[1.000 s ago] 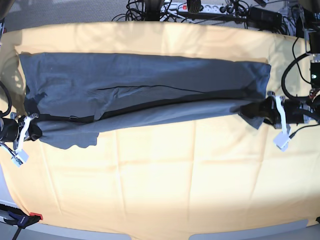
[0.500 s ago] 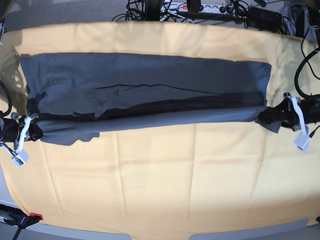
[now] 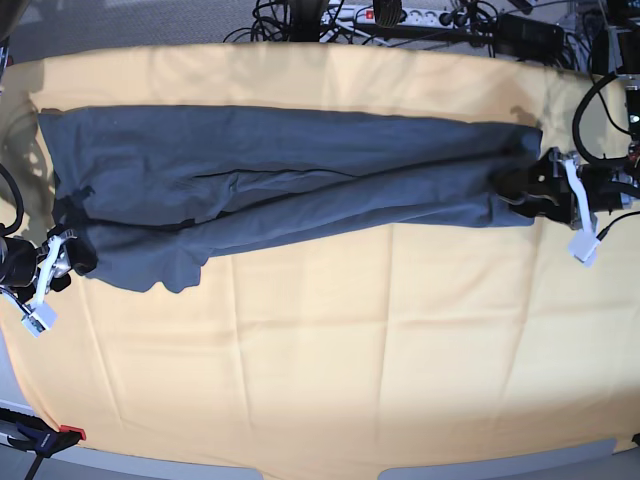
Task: Fold the T-shirt properly
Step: 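Release the folded edge and reposition both grippers at the strip ends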
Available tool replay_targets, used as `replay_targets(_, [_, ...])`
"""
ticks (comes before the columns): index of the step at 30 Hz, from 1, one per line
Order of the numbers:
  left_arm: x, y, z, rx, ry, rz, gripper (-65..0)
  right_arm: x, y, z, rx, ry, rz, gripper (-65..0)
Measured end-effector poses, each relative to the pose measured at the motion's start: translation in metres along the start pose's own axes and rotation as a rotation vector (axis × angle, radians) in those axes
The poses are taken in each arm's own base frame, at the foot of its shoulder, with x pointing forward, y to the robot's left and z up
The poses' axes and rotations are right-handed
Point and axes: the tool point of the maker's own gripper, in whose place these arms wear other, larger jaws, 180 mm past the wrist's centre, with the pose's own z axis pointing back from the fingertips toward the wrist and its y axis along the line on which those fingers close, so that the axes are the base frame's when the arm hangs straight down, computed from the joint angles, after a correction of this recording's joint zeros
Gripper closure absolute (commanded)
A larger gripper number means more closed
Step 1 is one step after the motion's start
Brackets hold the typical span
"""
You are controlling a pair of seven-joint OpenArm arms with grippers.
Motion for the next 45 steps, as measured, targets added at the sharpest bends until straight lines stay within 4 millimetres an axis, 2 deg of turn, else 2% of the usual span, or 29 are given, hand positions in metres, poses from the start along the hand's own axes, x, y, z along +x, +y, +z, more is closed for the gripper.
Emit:
replay_targets(2, [-0.001, -0.002, -0.006, -0.013, -0.013, 0.037, -44.1, 0.002, 0.0, 0.001, -0.001, -0.005, 0.001, -46.9])
replay_targets(7, [-0.002, -0.006, -0.013, -0.032, -0.023, 0.05, -44.1, 0.025, -0.004, 0.002, -0.018, -0.123, -0.027, -46.9])
replay_targets(9, [-0.002, -0.006, -0.013, -0.031, -0.023, 0.049, -44.1, 0.024, -0.007, -0.004, -0.057, -0.111, -0.061, -46.9])
replay_targets(12, [-0.001, -0.006, -0.013, -0.031, -0.024, 0.049, -44.1, 0.014, -0.005, -0.027, -0.099, -0.062, -0.099, -46.9])
replay_targets(16, [-0.001, -0.006, -0.013, -0.031, -0.023, 0.049, -44.1, -0.014, 0.005, -0.064, -0.075, -0.002, -0.225, -46.9])
replay_targets(20, [-0.002, -0.006, -0.013, -0.031, -0.022, 0.05, -44.1, -0.015, 0.002, -0.082, -0.048, -0.043, -0.305, -46.2])
replay_targets(22, [-0.001, -0.006, -0.013, -0.031, -0.023, 0.049, -44.1, -0.013, 0.009, -0.09, -0.012, -0.071, -0.301, -41.7])
replay_targets(24, [-0.002, -0.006, -0.013, -0.031, -0.023, 0.049, -44.1, -0.013, 0.018, -0.092, 0.03, -0.084, -0.268, -30.2])
replay_targets(28, [-0.001, -0.006, -0.013, -0.031, -0.024, 0.049, -44.1, -0.006, 0.034, -0.092, 0.112, -0.09, -0.251, -0.2])
replay_targets(31, [-0.001, -0.006, -0.013, -0.032, -0.023, 0.042, -44.1, -0.004, 0.042, -0.089, 0.152, -0.065, -0.257, 0.0])
replay_targets(33, [-0.001, -0.006, -0.013, -0.032, -0.023, 0.04, -44.1, 0.007, 0.05, -0.082, 0.192, -0.089, -0.249, 0.0])
replay_targets(39, [-0.002, -0.006, -0.013, -0.033, -0.023, 0.037, -44.1, 0.039, 0.081, -0.047, 0.324, -0.127, -0.157, 0.0])
replay_targets(41, [-0.001, -0.007, -0.013, -0.036, -0.025, 0.019, -44.1, 0.034, 0.093, -0.036, 0.368, -0.125, -0.134, 0.0])
replay_targets(45, [-0.001, -0.007, -0.013, -0.036, -0.024, 0.015, -44.1, -0.001, 0.116, -0.02, 0.425, -0.041, -0.086, 0.0])
